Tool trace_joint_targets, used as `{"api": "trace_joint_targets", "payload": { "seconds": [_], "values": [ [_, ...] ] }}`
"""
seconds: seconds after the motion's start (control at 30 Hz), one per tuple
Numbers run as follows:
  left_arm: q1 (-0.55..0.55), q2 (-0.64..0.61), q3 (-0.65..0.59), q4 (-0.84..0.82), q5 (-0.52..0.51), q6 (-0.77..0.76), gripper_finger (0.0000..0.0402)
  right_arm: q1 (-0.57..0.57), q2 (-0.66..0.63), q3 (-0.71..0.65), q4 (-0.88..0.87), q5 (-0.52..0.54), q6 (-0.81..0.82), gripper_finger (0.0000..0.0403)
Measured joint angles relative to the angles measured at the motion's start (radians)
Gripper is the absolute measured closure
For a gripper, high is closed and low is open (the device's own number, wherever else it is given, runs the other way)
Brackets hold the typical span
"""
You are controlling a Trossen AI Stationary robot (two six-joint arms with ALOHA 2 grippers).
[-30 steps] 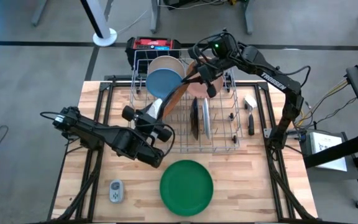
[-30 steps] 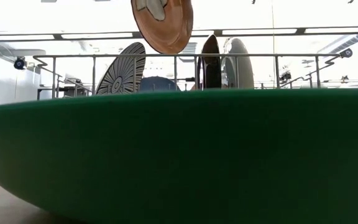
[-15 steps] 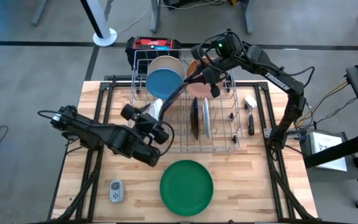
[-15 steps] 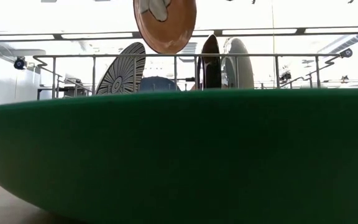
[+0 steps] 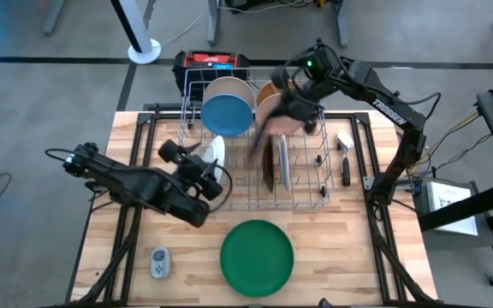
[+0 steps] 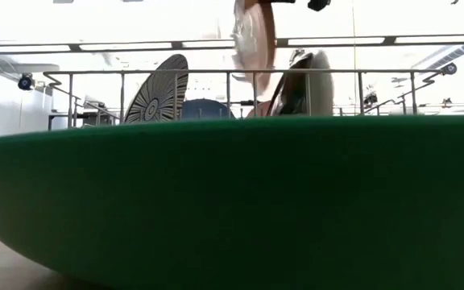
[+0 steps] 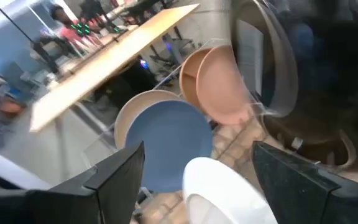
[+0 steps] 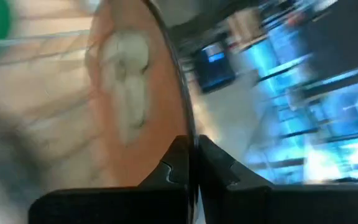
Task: Sort dishes
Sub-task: Put the orange flower patterned plate into the dish rack
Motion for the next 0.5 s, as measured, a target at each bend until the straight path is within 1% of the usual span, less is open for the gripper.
{"api": "trace_joint_targets", "payload": {
  "seconds": [0.07, 0.13, 0.2, 0.27, 0.33, 0.5],
  "values": [
    [-0.003, -0.01, 0.003, -0.011, -0.001, -0.006, 0.0117, 0.0, -0.003, -0.004, -0.022, 0.006, -0.049, 0.0401],
    [-0.008, -0.011, 0.0, -0.016, 0.003, -0.011, 0.0117, 0.002, -0.003, -0.002, -0.028, 0.007, -0.131, 0.0401],
    [-0.011, -0.021, -0.001, -0.017, 0.008, -0.012, 0.0117, 0.003, -0.008, -0.001, -0.054, -0.004, -0.099, 0.0401],
    [-0.011, -0.039, -0.001, -0.017, -0.018, -0.014, 0.0117, 0.003, -0.009, -0.001, -0.048, -0.015, -0.055, 0.0401],
    [-0.01, -0.045, 0.0, -0.018, -0.038, -0.016, 0.0117, 0.004, -0.005, -0.001, -0.004, -0.017, -0.056, 0.0401],
    [-0.011, -0.045, -0.001, -0.025, -0.042, -0.016, 0.0117, 0.006, -0.003, -0.003, 0.02, -0.034, -0.066, 0.0401]
  ]
}}
